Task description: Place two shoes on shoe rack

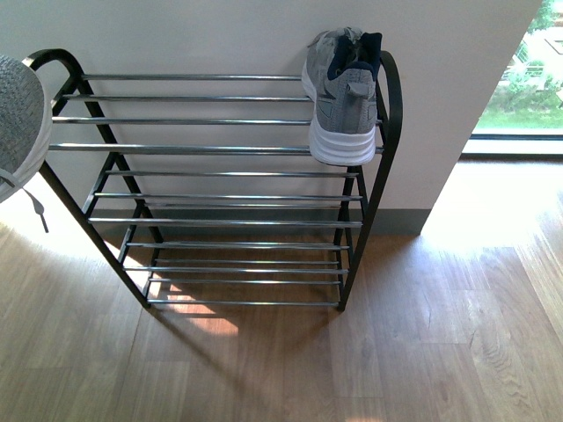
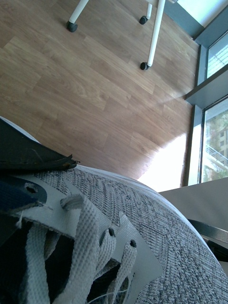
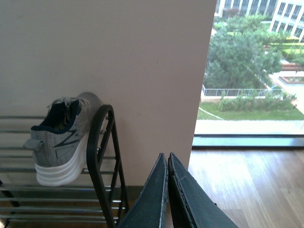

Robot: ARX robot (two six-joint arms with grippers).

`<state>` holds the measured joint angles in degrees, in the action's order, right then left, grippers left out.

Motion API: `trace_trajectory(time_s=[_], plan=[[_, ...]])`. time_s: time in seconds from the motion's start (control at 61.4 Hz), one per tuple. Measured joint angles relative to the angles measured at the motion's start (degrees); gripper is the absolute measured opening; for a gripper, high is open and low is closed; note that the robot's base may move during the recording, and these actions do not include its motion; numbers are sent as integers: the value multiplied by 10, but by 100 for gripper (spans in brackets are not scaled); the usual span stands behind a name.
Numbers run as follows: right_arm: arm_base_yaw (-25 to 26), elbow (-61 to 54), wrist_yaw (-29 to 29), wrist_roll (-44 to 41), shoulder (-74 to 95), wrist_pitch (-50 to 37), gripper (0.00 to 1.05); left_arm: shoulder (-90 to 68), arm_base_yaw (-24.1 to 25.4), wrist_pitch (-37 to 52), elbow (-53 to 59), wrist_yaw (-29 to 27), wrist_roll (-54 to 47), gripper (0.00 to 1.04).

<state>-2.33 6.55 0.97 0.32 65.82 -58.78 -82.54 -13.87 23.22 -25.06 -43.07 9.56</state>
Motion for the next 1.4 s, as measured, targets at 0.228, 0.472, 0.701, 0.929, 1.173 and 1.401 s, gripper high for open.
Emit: trace_trajectory(time_s=[0.228, 0.472, 0.701, 0.929, 1.173, 1.401], plan=[[21, -40, -9, 0, -126, 90, 1, 0, 0, 0, 0, 0, 0, 2], [21, -54, -9, 0, -226, 174, 1, 0, 0, 0, 0, 0, 0, 2], [21, -54, -9, 0, -322, 259, 1, 0, 0, 0, 0, 0, 0, 2], [21, -54, -9, 0, -404, 336, 1, 0, 0, 0, 0, 0, 0, 2], [21, -54, -9, 0, -471, 401, 1, 0, 0, 0, 0, 0, 0, 2], [21, -54, -9, 0, -514, 443, 1, 0, 0, 0, 0, 0, 0, 2]])
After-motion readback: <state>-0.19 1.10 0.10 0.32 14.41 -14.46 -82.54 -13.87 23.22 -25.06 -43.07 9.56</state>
